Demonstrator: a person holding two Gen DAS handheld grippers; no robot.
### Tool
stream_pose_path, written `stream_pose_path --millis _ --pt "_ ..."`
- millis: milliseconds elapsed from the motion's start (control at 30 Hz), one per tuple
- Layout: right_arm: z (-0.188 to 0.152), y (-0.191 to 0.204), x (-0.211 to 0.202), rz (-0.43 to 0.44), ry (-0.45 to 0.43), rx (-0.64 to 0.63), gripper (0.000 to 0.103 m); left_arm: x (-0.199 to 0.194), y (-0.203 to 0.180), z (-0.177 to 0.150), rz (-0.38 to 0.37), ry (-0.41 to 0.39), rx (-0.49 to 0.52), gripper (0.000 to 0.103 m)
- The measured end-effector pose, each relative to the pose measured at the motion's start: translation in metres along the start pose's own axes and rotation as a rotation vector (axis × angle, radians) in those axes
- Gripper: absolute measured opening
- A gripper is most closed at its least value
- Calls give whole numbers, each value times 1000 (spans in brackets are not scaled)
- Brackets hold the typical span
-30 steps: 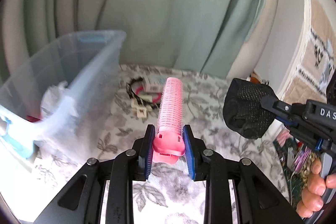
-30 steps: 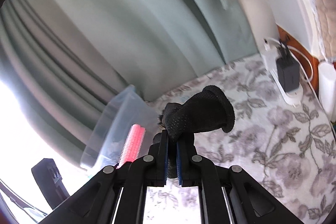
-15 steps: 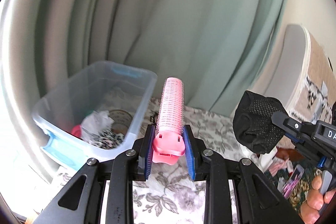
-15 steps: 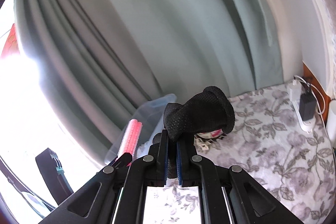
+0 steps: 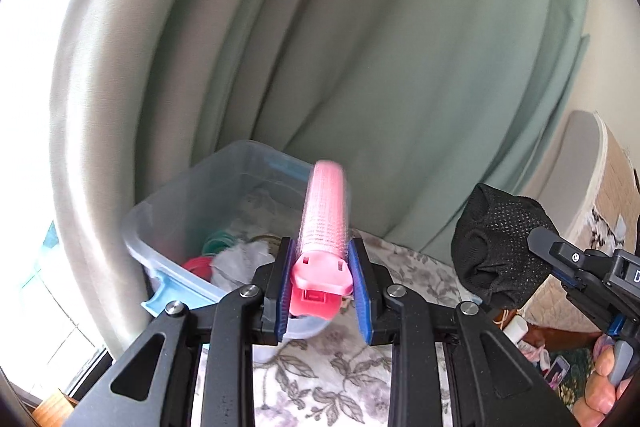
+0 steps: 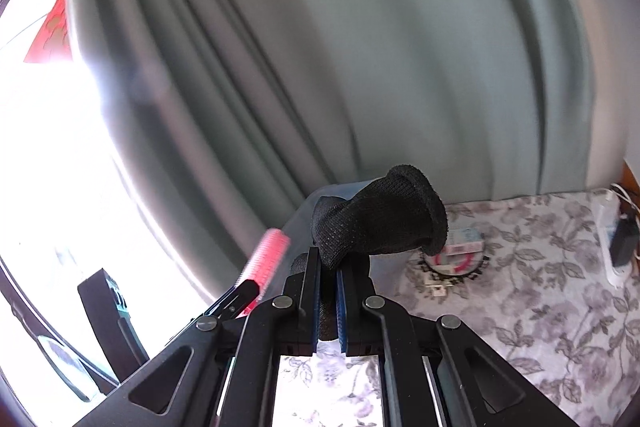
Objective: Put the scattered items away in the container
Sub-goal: 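Carry the pink roller with the left tool while the right tool carries the black cloth over the box, then open both tools to drop the roller and black cloth into the box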
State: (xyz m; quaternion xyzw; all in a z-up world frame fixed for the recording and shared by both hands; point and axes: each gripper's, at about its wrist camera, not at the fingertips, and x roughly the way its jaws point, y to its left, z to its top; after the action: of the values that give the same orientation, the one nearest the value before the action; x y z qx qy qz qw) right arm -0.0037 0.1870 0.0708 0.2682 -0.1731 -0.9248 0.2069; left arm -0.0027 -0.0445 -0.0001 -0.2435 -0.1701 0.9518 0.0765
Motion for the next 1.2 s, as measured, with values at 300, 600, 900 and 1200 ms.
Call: stream_pose_path --millis 300,600,900,1200 --pt "-3 42 53 51 78 -85 7 4 33 4 29 -8 -45 28" --pt "-12 49 102 75 164 -93 8 13 59 4 59 7 -97 27" --pt "-13 39 131 68 202 -59 8 31 60 -4 46 50 -92 27" --pt "-12 39 168 78 239 -63 8 49 68 -12 68 89 -107 27"
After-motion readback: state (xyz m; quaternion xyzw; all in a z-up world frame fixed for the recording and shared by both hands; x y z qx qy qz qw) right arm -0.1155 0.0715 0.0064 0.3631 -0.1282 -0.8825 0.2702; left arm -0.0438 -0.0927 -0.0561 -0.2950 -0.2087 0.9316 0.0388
